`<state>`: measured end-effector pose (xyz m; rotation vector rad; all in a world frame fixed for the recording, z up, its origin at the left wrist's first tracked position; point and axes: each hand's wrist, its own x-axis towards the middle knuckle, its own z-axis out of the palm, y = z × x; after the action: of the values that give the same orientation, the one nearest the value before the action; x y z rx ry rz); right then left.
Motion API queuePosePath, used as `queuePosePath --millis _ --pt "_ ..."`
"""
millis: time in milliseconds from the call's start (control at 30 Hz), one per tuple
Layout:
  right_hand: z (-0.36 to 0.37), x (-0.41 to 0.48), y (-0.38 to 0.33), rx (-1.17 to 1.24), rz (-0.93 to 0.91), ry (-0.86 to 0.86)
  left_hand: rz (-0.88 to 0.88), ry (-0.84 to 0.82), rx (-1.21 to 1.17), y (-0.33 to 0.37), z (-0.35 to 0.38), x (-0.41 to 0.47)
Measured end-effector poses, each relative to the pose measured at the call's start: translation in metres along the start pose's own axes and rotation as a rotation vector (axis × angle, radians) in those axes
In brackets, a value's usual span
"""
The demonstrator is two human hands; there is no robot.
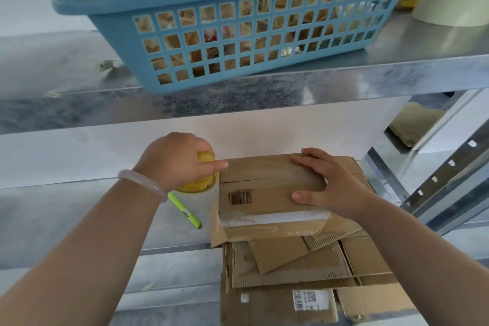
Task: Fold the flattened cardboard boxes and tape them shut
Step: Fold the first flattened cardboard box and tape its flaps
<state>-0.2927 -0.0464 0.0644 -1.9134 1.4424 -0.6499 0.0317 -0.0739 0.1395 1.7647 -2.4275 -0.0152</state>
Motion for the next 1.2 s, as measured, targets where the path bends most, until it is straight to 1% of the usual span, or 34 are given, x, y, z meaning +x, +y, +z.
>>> queuePosePath --millis 67,133,200,267,333,600,700,833,900,967,1067,1133,1200 --pt "0.0 0.0 -0.001 0.003 0.006 0.003 -0.028 -0.029 -0.013 -0.003 0.005 -0.002" --pt "0.0 0.0 -0.003 -0.005 0.013 0.004 -0.035 -0.069 -0.096 -0.009 0.012 -0.006" --pt "-0.001 -0.001 -0.003 -0.007 0.017 0.007 -0.038 -0.097 -0.265 -0.014 0.02 -0.011" --pt "-0.001 -0.002 -0.004 0.003 0.015 0.01 -0.072 -0.085 -0.452 -0.02 0.029 -0.014" --pt "-0.001 -0.002 -0.005 0.001 0.011 0.007 -0.089 -0.082 -0.519 -0.024 0.037 -0.017" --pt "-0.001 -0.003 -0.01 -0.028 0.045 0.003 -0.169 -0.112 -0.62 -0.029 0.06 -0.017" --pt "0.0 -0.002 -0.012 -0.054 0.073 -0.028 -0.206 -0.121 -0.614 -0.027 0.064 -0.015" --pt "0.001 -0.002 -0.015 -0.155 0.108 -0.083 -0.25 -0.128 -0.584 -0.023 0.067 -0.011" --pt "0.004 0.0 -0.02 -0.131 0.146 -0.024 -0.243 -0.152 -0.578 -0.023 0.067 -0.009" --pt "0.012 0.006 -0.029 -0.153 0.218 0.074 -0.233 -0.16 -0.567 -0.023 0.066 -0.009" --pt "0.026 0.013 -0.045 -0.327 0.313 0.174 -0.228 -0.154 -0.554 -0.022 0.068 -0.009" --pt "0.031 0.015 -0.054 -0.427 0.301 0.197 -0.238 -0.155 -0.561 -0.023 0.069 -0.01" --pt "0.032 0.016 -0.058 -0.515 0.322 0.182 -0.241 -0.152 -0.563 -0.023 0.07 -0.01"
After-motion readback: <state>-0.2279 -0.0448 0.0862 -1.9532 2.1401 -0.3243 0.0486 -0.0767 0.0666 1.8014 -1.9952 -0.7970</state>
